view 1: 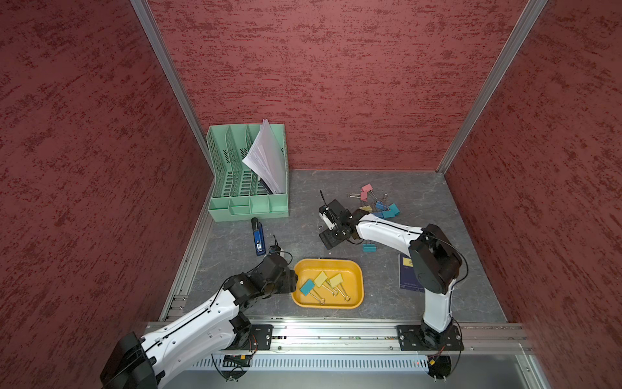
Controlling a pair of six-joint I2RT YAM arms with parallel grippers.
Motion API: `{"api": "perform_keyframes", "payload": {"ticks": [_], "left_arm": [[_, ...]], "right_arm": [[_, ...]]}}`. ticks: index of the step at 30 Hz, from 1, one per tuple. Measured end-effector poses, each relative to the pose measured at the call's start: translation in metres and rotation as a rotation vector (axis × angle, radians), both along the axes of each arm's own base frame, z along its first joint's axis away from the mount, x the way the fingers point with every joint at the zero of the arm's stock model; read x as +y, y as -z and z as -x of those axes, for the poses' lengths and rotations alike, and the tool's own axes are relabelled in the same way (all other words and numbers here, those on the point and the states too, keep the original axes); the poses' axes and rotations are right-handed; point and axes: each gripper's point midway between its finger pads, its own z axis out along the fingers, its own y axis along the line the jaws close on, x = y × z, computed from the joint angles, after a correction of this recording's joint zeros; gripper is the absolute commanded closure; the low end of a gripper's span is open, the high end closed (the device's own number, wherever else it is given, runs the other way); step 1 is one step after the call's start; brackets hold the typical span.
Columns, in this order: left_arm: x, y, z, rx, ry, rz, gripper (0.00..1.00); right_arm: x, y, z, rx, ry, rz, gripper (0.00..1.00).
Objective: Put the binder clips in the storage box
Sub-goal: Pick up the binder clip at the center of the board.
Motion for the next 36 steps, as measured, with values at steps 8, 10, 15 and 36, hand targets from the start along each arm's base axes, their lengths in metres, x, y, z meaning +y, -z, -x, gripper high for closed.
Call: {"api": "perform_keyframes", "payload": {"ticks": [8,10,15,36], "left_arm": [[0.0,0.0,0.0,0.002,0.0,-0.002,0.26],[0.0,0.001,0.0,0.002,0.0,-0.002,0.26],[0.0,0.0,0.0,0.002,0.0,-0.002,0.26],[0.0,0.0,0.0,0.002,0.0,-0.002,0.26]], "right_arm": [[0.003,0.02,0.003,0.051,-0.004,0.012,0.1],[0.003,0.021,0.003,0.055,0.0,0.012,0.11],[0.003,0.024,0.003,0.062,0.017,0.009,0.16],[-0.003,0.029,-0.009,0.027,0.093,0.031,0.55]]}}
